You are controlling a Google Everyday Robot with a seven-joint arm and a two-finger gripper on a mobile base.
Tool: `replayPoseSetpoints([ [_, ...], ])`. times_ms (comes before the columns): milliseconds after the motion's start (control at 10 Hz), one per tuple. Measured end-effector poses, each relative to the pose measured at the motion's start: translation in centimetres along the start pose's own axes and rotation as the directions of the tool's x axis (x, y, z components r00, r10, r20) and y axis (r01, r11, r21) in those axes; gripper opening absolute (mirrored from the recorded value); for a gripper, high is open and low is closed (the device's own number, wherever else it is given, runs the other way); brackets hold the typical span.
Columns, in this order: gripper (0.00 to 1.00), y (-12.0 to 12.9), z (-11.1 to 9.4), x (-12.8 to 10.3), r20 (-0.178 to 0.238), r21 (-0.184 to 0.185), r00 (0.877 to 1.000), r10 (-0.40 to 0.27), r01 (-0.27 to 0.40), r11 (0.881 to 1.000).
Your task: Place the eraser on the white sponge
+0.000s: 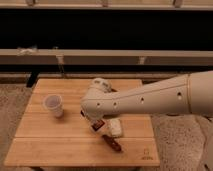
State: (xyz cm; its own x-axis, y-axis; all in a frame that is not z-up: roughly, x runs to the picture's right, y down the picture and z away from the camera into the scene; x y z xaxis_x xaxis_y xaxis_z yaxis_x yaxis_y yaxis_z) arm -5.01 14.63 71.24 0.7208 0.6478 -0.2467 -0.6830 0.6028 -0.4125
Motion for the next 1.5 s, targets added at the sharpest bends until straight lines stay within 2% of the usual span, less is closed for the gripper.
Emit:
replayPoseSetpoints([
  [500,0.00,-3.6,2.4,3.9,-0.069,-0.019,0.992,0.105,-0.106,0.994],
  [900,0.00,-5.7,3.2,6.4,-0.084,-0.028,0.983,0.163,-0.166,0.986],
  [1100,0.01,-6.2,3.4,6.9,-0.088,-0.030,0.980,0.178,-0.181,0.983],
  [1400,0.26,-6.2,4.6,7.3,-0.138,-0.055,0.974,0.179,-0.188,0.981],
  [1500,0.39,-6.2,4.9,7.6,-0.155,-0.065,0.971,0.182,-0.193,0.979],
])
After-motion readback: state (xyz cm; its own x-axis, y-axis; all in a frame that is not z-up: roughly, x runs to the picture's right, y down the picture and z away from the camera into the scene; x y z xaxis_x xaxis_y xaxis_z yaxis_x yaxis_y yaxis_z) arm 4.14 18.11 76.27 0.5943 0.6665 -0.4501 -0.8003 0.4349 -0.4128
